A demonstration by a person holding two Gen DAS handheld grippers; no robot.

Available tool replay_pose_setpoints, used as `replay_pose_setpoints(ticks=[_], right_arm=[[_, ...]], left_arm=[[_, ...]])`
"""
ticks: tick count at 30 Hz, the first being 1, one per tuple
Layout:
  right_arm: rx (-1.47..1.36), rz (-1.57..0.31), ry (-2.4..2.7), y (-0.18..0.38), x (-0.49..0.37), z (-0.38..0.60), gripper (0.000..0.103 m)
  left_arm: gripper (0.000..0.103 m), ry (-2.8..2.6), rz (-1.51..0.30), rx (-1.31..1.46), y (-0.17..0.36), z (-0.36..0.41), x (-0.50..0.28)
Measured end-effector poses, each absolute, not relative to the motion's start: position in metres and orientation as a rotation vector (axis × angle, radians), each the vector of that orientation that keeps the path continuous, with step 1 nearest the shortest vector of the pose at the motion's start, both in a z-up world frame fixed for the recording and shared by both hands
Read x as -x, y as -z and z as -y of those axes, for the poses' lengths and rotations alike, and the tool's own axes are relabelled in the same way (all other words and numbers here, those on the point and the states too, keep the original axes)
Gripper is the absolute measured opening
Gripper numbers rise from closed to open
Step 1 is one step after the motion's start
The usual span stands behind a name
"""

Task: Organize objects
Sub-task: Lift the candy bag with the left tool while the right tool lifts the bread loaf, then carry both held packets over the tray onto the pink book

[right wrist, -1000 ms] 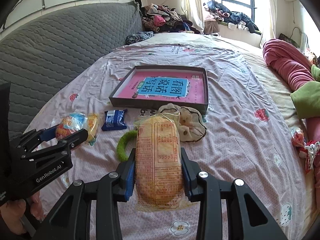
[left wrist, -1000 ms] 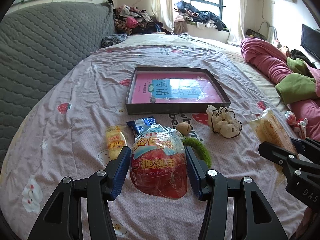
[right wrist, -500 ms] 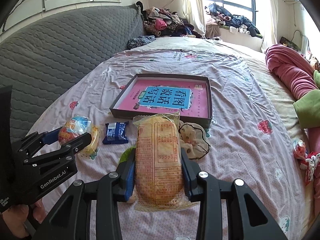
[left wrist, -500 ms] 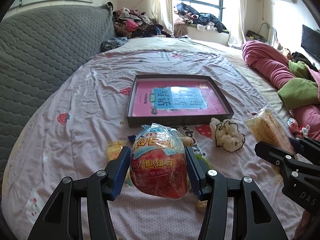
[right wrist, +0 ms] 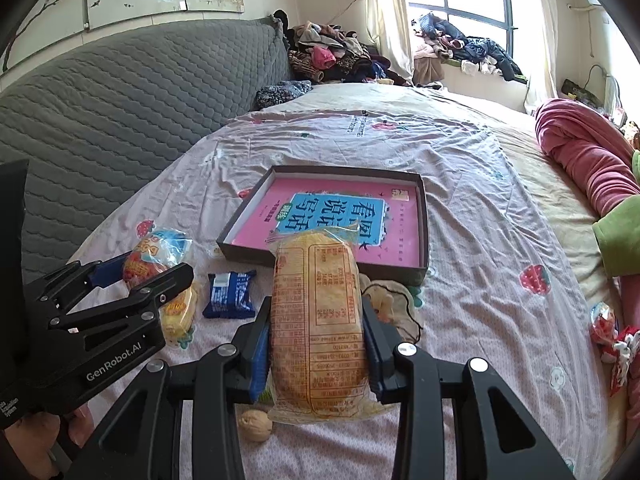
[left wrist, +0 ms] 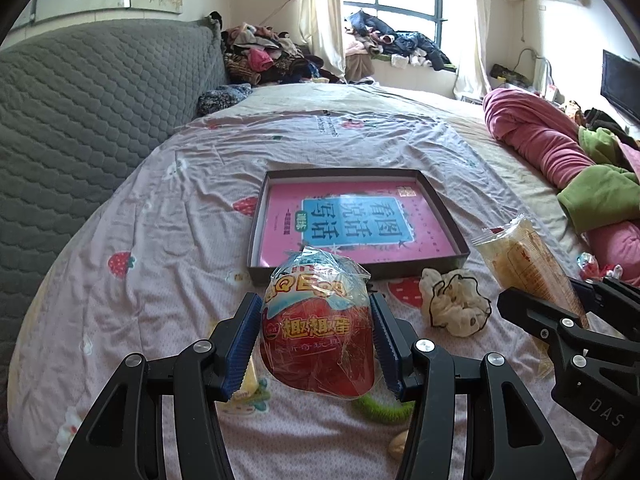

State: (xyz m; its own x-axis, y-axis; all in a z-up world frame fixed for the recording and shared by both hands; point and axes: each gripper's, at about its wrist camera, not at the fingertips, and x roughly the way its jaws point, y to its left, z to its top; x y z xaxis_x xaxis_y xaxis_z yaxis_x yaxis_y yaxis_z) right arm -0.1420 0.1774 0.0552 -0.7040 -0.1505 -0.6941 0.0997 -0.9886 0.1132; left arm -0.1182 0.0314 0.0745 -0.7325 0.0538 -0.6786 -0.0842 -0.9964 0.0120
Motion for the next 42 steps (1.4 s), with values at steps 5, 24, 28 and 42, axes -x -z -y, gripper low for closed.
replay_pose_setpoints(ticks=[5, 24, 28, 42], right_arm=[[-1.137, 0.093, 2.78, -0.059, 0.155, -0.178, 0.039], [-1.104, 0.136, 2.786, -0.054, 0.257, -0.196, 0.039], [-1.1, 0.124, 2.79, -0.049, 0.278, -0.2, 0.039], [-1.212, 0.125, 2.766, -0.01, 0.364, -0.222, 0.039]], left_arm=[[0.056, -2.867, -0.08, 1.091, -0.082, -0.035, 0.132], [0.056, -2.867, -0.077, 1.104, -0.072, -0.051, 0.248], [0.056, -2.877, -0.105, 1.1, -0.066, -0.053, 0.273], [0.056, -2.865, -0.107, 1.215, -0.026, -0.051, 0.365]])
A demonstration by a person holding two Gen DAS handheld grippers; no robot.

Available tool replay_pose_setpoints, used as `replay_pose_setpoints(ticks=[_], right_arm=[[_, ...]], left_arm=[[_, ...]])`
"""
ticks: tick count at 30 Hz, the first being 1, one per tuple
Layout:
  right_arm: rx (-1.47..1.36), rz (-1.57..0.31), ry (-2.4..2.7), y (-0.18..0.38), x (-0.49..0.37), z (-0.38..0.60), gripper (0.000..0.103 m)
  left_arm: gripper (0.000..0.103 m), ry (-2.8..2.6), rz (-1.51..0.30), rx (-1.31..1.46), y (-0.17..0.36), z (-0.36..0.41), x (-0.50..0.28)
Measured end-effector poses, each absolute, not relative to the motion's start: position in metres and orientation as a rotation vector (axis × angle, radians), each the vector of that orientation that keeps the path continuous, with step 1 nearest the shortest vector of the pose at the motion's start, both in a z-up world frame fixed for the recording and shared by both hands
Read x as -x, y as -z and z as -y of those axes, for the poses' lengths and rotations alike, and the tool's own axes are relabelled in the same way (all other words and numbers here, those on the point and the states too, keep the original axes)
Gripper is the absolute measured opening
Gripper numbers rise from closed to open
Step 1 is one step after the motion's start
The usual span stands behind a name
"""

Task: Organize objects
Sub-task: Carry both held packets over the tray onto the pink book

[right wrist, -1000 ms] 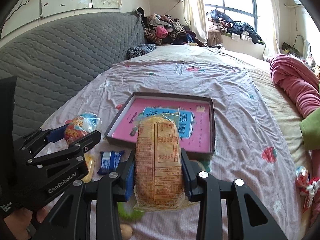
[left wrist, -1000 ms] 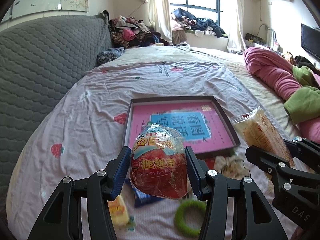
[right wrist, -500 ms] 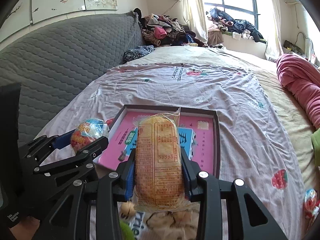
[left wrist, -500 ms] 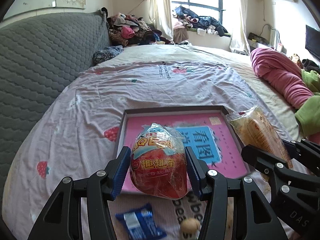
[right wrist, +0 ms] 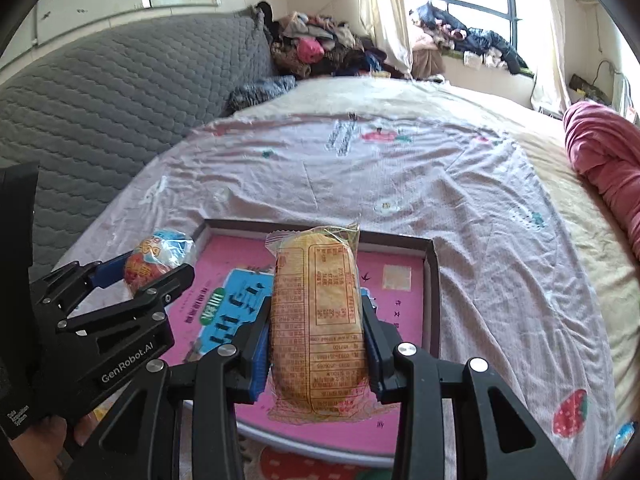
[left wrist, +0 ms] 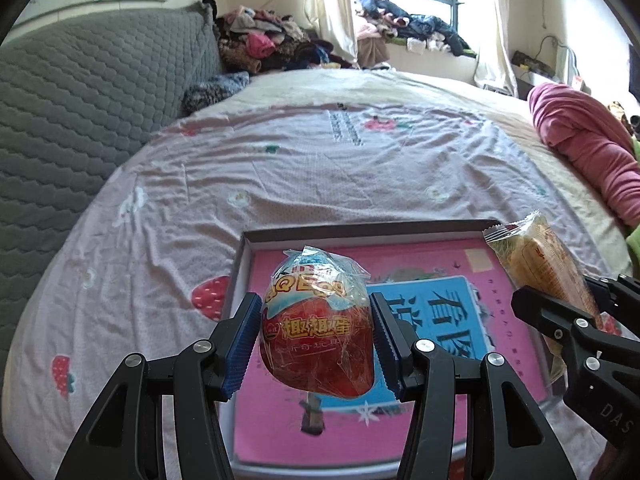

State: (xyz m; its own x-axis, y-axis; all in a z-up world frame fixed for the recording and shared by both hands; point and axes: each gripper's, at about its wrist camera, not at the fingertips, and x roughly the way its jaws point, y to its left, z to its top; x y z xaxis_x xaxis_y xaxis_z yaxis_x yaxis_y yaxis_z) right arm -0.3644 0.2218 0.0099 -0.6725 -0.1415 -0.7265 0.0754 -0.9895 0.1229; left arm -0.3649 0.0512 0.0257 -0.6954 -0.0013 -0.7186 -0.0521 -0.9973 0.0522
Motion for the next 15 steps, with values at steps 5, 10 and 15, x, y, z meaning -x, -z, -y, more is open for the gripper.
replay_pose_setpoints(ticks=[5, 10, 15], right_arm=[[-1.293, 0.165, 2.71, 0.016, 0.389, -0.227, 0.039], [-1.379, 0.185, 2.669, 0.038, 0.408, -0.228, 0.039], [-1.442, 0.157, 2.657, 0.05, 0.419, -0.226, 0.039]], left_arm=[[0.056, -2.832, -0.127, 1.267, -0.004, -0.055, 0.386], [0.056, -2.798, -0.13, 1.347, 0.017, -0.06, 0.406], [0.056, -2.768, -0.111, 1.398, 0.031, -0.061, 0.418]])
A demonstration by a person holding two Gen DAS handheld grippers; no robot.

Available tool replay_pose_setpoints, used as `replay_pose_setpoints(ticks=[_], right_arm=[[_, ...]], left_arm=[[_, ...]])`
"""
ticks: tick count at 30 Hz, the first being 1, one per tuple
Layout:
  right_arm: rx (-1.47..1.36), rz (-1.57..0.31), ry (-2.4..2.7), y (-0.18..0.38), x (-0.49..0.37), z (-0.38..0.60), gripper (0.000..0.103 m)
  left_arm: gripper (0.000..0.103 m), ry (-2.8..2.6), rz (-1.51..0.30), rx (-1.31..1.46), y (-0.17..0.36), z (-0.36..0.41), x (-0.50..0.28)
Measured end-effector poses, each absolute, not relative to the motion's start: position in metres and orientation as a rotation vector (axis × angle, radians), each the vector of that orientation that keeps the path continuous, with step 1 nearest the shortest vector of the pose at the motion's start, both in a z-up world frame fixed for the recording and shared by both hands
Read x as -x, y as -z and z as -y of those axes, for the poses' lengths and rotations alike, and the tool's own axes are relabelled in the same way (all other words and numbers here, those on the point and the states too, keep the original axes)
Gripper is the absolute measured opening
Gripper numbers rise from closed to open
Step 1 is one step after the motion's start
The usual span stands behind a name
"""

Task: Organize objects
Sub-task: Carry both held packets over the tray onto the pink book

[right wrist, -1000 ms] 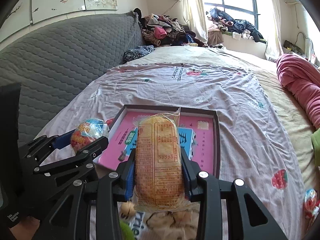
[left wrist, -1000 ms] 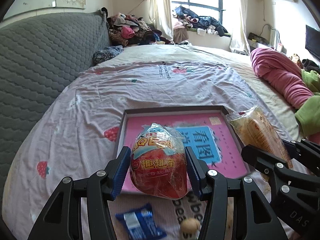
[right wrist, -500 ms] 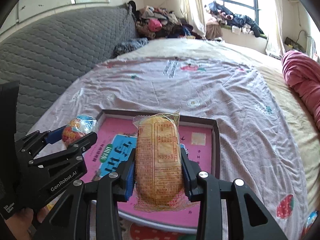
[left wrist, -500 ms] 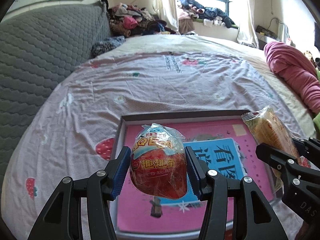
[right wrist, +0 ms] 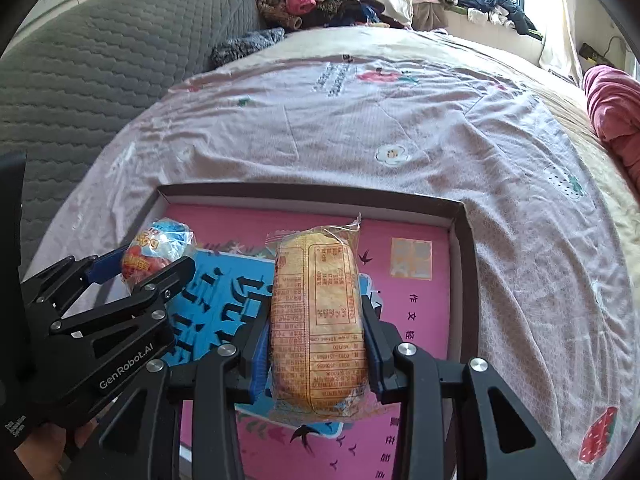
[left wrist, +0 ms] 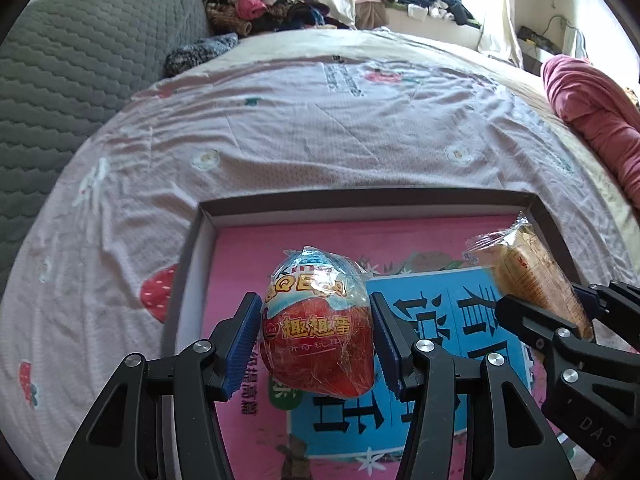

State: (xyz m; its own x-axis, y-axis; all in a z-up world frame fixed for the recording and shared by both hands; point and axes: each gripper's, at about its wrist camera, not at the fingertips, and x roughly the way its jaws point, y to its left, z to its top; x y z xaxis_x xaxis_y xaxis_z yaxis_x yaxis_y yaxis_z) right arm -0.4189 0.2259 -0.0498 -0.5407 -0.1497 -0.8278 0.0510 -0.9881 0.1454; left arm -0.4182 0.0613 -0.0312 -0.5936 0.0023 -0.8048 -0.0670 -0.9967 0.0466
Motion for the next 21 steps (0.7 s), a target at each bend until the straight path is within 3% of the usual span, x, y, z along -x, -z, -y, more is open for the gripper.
replay_pose_setpoints(ticks=[17, 21], right_arm=[[-1.563, 0.144, 2.62, 0.074, 0.427, -0.229, 0.04], [-1.569, 0.118, 2.623, 0.074, 0.427, -0.225, 0.043]], left_arm=[[0.057, -2.765, -0.144, 1.446, 0.05, -0.066, 0.423], [0.066, -2.783, -0.153, 1.458, 0.051, -0.064, 0.423]])
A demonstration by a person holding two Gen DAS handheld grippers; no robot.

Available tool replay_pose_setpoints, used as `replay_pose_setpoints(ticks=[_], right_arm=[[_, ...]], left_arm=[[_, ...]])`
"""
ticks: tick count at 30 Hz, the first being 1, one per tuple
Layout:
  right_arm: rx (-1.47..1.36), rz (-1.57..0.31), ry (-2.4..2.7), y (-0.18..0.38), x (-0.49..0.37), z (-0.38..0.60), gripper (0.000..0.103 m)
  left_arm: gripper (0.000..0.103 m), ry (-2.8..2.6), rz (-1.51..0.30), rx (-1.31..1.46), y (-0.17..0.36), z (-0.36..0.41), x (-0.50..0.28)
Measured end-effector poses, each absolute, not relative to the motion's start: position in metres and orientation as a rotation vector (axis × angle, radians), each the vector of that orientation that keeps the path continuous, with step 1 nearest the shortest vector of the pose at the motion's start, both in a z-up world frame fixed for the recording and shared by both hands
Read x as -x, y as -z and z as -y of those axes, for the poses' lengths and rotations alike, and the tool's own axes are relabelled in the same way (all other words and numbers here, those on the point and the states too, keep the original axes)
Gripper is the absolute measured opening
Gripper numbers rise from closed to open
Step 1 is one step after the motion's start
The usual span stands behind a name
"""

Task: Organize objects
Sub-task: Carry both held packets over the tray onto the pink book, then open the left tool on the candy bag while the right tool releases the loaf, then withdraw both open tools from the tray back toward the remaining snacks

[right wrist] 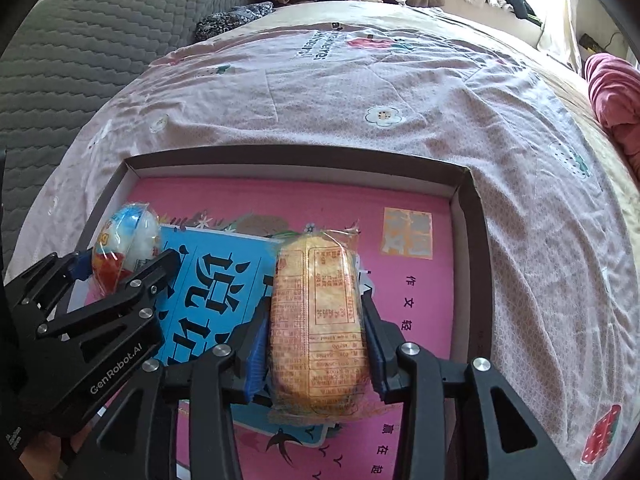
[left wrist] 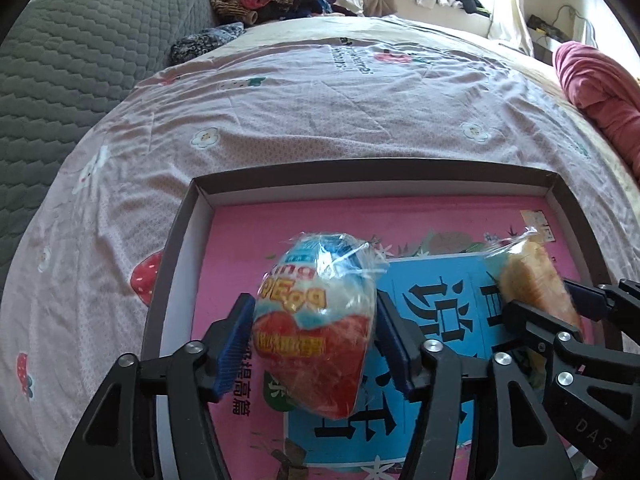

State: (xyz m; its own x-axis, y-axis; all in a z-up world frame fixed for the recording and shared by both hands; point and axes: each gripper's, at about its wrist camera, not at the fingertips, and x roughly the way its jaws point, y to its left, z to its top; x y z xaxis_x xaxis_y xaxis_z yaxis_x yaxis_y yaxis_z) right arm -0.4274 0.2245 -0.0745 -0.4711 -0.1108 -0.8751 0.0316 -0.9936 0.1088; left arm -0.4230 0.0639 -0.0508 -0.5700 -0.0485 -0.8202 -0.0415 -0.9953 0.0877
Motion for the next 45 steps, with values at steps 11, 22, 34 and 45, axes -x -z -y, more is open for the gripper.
replay_pose_setpoints(ticks=[11, 22, 34, 45], right_arm=[[-1.599, 0.133, 2.621, 0.072, 0.427, -0.222, 0.054], [-1.561, 0.138, 2.665, 0.041, 0.41, -0.228, 0.061], [-1.495, 0.165, 2.71, -0.013, 0.376, -0.225, 0.076], [-1.412, 0.178, 2.749, -0.069, 0.323, -0.222, 0.085]], left_arm=[[0.073, 2.746, 0.156, -1.476, 0.048, -0.056, 0.419], [0.081, 2.769, 0.191, -1.399, 0.012, -0.05, 0.4], [0.083, 2.803, 0.162, -1.353, -0.041, -0.04, 0.362], [0.083, 2.851, 0.127, -1.273, -0.099, -0.028, 0.307]])
